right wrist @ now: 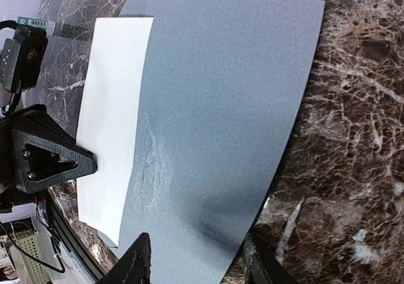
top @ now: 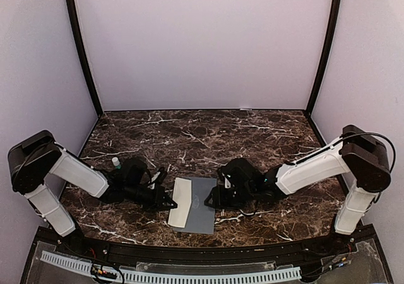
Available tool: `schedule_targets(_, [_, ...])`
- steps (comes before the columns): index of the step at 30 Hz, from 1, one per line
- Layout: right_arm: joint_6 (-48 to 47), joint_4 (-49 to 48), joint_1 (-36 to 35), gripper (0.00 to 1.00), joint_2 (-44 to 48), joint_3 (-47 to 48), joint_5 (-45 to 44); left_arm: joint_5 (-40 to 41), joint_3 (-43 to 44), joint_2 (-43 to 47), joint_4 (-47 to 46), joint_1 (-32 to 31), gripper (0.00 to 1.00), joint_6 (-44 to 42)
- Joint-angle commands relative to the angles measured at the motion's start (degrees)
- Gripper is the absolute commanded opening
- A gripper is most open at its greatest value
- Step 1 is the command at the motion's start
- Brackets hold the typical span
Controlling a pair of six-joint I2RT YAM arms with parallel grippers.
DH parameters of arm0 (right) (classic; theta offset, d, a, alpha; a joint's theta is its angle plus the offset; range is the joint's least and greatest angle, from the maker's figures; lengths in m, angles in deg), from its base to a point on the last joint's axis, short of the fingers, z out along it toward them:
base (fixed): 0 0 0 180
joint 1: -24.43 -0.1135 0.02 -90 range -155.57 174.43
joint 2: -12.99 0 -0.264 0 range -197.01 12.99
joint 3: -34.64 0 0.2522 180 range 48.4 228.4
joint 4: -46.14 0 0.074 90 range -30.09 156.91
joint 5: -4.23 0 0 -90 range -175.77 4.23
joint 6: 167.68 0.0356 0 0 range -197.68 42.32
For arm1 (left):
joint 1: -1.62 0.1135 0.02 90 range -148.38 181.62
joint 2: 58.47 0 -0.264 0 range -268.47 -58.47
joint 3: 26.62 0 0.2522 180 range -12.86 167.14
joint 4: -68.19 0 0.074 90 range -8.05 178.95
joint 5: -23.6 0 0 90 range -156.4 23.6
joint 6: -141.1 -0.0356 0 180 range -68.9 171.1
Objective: Place the letter into the envelope and seal it
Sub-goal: Place the letter in the envelope.
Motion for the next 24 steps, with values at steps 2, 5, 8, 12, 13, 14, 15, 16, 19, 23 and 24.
schedule_targets(2, [-0.33, 0.61, -0.9, 0.45, -1.67, 1.69, -0.04, -1.31, 1.21, -1.11, -0.88, -0.03, 0.0, -0.07])
schedule_targets(5, [-0.06, 0.55, -1.23, 0.44, -2.05, 2.0, 0.0, -1.41, 1.64, -1.66, -1.65, -0.34, 0.0, 0.29])
schedule_targets(8, [0.11, 0.4, -1.47, 0.44, -2.51, 2.36, 0.07, -1.49, 1.88, -2.43, -2.28, -0.8, 0.0, 0.69])
schedule_targets(12, [0.1, 0.35, -1.73, 0.44, -3.0, 2.97, 0.31, -1.64, 2.66, -3.74, -2.85, -1.52, 0.0, 0.99])
schedule_targets(13, [0.16, 0.35, -1.86, 0.43, -3.12, 3.02, 0.29, -1.66, 2.97, -4.01, -2.92, -1.63, 0.0, 1.01])
schedule_targets(14, [0.12, 0.35, -1.94, 0.43, -3.2, 3.11, 0.31, -1.67, 3.11, -4.32, -2.97, -1.83, 0.0, 1.04])
schedule_targets(15, [0.19, 0.36, -1.98, 0.43, -3.19, 3.19, 0.31, -1.67, 3.52, -4.48, -3.02, -2.14, 0.0, 1.04])
schedule_targets(16, [0.12, 0.35, -2.02, 0.43, -3.3, 3.28, 0.26, -1.68, 3.65, -4.77, -3.06, -2.21, 0.0, 0.98])
schedule_targets(19, [0.19, 0.35, -2.14, 0.43, -3.36, 3.37, 0.2, -1.66, 4.48, -5.16, -2.76, -2.56, 0.0, 0.73])
schedule_targets(23, [0.2, 0.5, -2.15, 0.43, -3.11, 3.22, -0.11, -1.48, 4.9, -5.4, -1.76, -2.77, 0.0, 0.05])
schedule_targets(24, [0.2, 0.71, -2.12, 0.43, -2.77, 3.14, -0.29, -1.27, 5.09, -4.98, -0.57, -2.79, 0.0, -0.24])
